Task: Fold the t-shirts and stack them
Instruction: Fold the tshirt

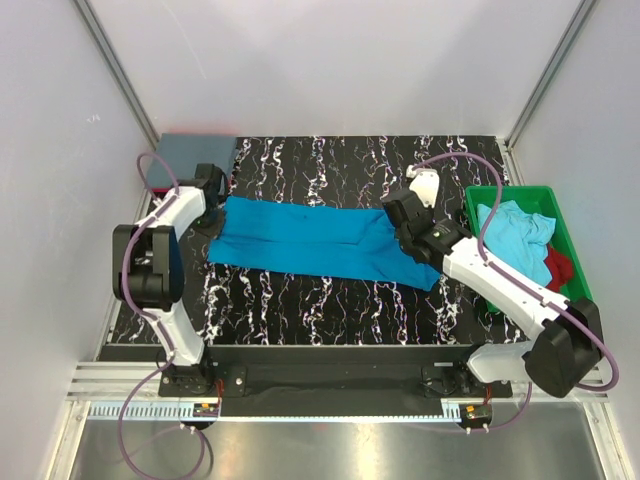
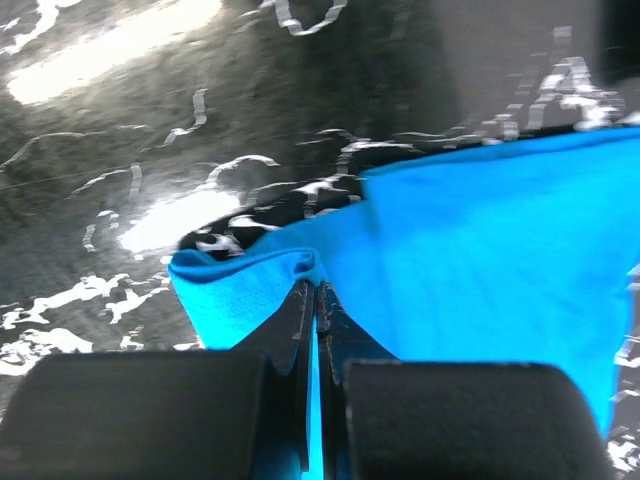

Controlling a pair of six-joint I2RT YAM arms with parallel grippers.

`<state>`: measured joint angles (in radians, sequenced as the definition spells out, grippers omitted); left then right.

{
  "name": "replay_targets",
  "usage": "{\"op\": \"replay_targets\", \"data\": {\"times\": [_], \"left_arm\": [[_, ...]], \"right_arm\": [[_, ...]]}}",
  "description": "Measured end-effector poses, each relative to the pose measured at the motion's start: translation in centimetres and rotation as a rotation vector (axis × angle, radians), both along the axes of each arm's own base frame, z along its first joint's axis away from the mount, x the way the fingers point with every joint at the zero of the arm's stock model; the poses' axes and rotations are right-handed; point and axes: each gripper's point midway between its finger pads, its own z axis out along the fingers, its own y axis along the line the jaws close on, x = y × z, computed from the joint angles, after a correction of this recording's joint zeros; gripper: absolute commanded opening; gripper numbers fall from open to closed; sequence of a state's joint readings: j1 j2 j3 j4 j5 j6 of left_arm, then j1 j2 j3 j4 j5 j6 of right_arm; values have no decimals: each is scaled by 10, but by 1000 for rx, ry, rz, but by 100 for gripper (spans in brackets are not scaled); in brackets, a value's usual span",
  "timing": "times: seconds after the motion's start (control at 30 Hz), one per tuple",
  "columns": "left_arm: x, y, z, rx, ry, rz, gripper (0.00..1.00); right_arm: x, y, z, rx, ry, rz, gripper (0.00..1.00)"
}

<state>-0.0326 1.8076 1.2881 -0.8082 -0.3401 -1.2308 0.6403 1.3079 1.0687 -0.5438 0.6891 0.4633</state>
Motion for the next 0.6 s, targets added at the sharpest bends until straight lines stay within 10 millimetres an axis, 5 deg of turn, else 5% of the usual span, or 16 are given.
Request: {"op": "replay_targets", "data": {"times": [0.2,0.37,0.6], "left_arm": [[12,1,0,17,15,-3,4],[6,8,-7,57,75,-8,27],[15,17,12,120,56,-26,38]], "right_arm": [[5,1,-4,-21,20,15,0],[5,1,-4,-28,27,27,0],[9,1,-2,-32,30,36,0]]}}
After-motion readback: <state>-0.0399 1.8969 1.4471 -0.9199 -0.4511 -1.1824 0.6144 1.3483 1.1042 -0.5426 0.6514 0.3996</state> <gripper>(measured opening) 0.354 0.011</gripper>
